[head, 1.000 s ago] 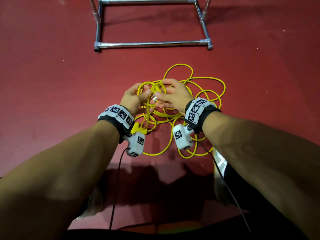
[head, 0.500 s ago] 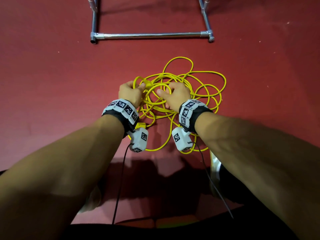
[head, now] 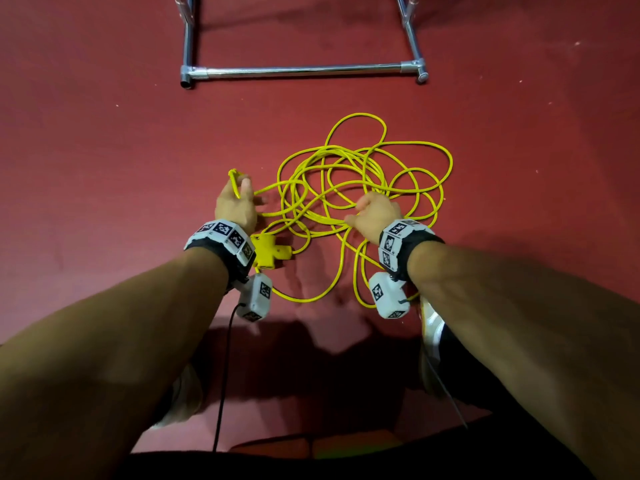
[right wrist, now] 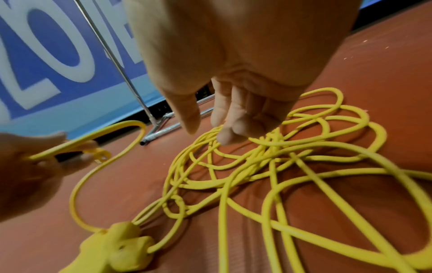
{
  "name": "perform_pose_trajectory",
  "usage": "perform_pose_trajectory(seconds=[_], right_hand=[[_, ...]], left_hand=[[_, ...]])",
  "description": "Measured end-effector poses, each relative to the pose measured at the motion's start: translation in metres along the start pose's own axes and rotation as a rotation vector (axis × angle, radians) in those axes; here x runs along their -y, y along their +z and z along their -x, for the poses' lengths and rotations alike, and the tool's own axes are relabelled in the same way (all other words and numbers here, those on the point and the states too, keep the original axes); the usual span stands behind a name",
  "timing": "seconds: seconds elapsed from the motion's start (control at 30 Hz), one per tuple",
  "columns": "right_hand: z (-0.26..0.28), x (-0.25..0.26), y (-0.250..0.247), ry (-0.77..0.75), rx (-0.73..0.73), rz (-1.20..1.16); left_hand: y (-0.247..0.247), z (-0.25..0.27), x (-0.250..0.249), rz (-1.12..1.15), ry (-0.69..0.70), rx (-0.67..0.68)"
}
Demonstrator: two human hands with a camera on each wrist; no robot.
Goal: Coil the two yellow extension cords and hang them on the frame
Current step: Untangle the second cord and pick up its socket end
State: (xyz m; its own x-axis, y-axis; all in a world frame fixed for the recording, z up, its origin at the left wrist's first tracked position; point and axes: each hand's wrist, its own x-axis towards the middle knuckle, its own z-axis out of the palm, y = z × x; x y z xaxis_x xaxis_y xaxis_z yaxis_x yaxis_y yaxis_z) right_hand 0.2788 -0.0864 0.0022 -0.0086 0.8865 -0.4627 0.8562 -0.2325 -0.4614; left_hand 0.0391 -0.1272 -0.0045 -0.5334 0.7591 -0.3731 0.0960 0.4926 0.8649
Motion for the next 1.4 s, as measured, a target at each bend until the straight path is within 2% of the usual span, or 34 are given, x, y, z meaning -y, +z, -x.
perform_pose_trajectory(seconds=[0.07, 0.17, 0.3, 0.4, 0.5, 0.53, 0.57, 0.63, 0.7, 0.73, 0.77, 0.8, 0.87, 0.93, 0.97, 1.03, 1.07, 1.13, 1.2, 1.3, 1.37, 1.4], right_hand=[[0.008, 0.017, 0.004, -0.170, -0.011, -0.027], [0.014, 0.043, 0.014, -0.441, -0.001, 0.054], [0.015, 0.049, 0.017, -0.536, -0.052, 0.052], [0.011, 0.033, 0.009, -0.630, -0.066, 0.033], [0.011, 0.019, 0.005, -0.693, -0.002, 0.116], [0.011, 0.014, 0.007, -0.720, 0.002, 0.137], [0.012, 0.010, 0.010, -0.759, 0.007, 0.162], [0.017, 0.004, 0.017, -0.810, 0.051, 0.237], [0.024, 0.002, 0.026, -0.784, 0.106, 0.302], [0.025, 0.001, 0.031, -0.761, 0.117, 0.313], [0.025, 0.001, 0.034, -0.732, 0.118, 0.301], [0.024, 0.002, 0.035, -0.688, 0.114, 0.263], [0.021, 0.004, 0.033, -0.587, 0.105, 0.178], [0.017, 0.006, 0.026, -0.551, 0.121, 0.199], [0.016, 0.007, 0.022, -0.540, 0.130, 0.221], [0.011, 0.009, 0.012, -0.505, 0.115, 0.221], [0.006, 0.010, 0.007, -0.495, 0.103, 0.224], [-0.005, 0.011, -0.006, -0.486, 0.100, 0.306], [-0.022, 0.007, -0.019, -0.459, 0.058, 0.389], [-0.040, 0.004, -0.043, -0.376, -0.079, 0.474], [-0.047, 0.004, -0.054, -0.318, -0.129, 0.533], [-0.050, 0.003, -0.058, -0.284, -0.164, 0.540]], left_hand=[[0.010, 0.006, -0.010, 0.081, -0.011, 0.055], [0.030, 0.013, -0.021, 0.184, -0.087, 0.126], [0.037, 0.010, -0.021, 0.204, -0.215, 0.065], [0.033, 0.005, -0.021, 0.203, -0.289, 0.133], [0.027, -0.010, -0.016, 0.291, -0.332, -0.069], [0.024, -0.004, -0.023, 0.269, -0.355, -0.096], [0.025, 0.001, -0.026, 0.180, -0.355, -0.055], [0.026, 0.018, -0.027, -0.318, -0.213, 0.150], [0.027, 0.052, -0.033, -0.832, -0.066, 0.244], [0.026, 0.062, -0.028, -0.940, -0.018, 0.231], [0.030, 0.059, -0.017, -0.955, -0.043, 0.260], [0.033, 0.050, -0.004, -0.907, -0.099, 0.234], [0.035, 0.015, 0.036, -0.663, -0.271, 0.196], [0.032, 0.006, 0.048, -0.527, -0.384, 0.128], [0.028, 0.003, 0.049, -0.520, -0.402, 0.126], [0.023, 0.003, 0.045, -0.524, -0.333, 0.122], [0.022, 0.010, 0.036, -0.406, -0.393, 0.149], [0.020, 0.023, 0.028, -0.238, -0.466, 0.294], [0.025, 0.030, 0.031, -0.254, -0.511, 0.327], [0.041, 0.054, 0.029, -0.353, -0.477, 0.525], [0.049, 0.060, 0.030, -0.343, -0.427, 0.578], [0.051, 0.056, 0.036, -0.362, -0.383, 0.558]])
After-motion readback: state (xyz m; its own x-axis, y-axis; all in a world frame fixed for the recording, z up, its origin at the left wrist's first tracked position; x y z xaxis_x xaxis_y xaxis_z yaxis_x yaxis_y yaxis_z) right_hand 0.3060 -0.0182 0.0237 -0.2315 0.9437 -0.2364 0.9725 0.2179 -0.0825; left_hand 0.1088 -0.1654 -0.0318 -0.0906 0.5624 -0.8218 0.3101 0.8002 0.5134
